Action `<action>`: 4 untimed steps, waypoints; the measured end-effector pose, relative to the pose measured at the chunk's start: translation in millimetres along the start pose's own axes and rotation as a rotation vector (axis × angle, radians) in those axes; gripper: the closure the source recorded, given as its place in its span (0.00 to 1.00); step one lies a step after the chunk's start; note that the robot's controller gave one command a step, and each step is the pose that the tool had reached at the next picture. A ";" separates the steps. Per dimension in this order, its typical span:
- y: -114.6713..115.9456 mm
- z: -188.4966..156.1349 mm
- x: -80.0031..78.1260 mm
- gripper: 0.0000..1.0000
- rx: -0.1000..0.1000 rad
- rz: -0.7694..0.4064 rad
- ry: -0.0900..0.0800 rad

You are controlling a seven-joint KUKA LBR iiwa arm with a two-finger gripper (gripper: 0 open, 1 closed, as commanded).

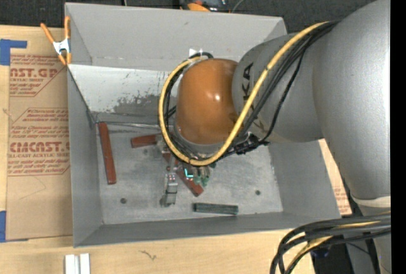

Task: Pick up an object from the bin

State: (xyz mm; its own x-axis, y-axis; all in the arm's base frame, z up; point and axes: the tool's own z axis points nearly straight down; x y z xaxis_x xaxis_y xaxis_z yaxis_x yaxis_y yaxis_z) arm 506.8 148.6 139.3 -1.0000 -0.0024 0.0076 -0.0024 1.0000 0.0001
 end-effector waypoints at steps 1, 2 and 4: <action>-68.8 64.5 -53.0 0.00 0.000 -0.096 -0.010; -109.5 70.0 -69.2 0.00 -0.001 0.158 -0.003; -109.1 69.6 -69.4 0.00 -0.002 0.157 -0.004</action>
Offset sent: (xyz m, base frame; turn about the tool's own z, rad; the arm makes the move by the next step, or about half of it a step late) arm 0.0513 -0.0654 -0.0619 -0.1008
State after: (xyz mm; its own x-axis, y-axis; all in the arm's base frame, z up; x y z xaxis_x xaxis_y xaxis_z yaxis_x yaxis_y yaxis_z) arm 576.0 39.7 69.2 -0.9880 0.1541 0.0041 0.1541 0.9881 0.0008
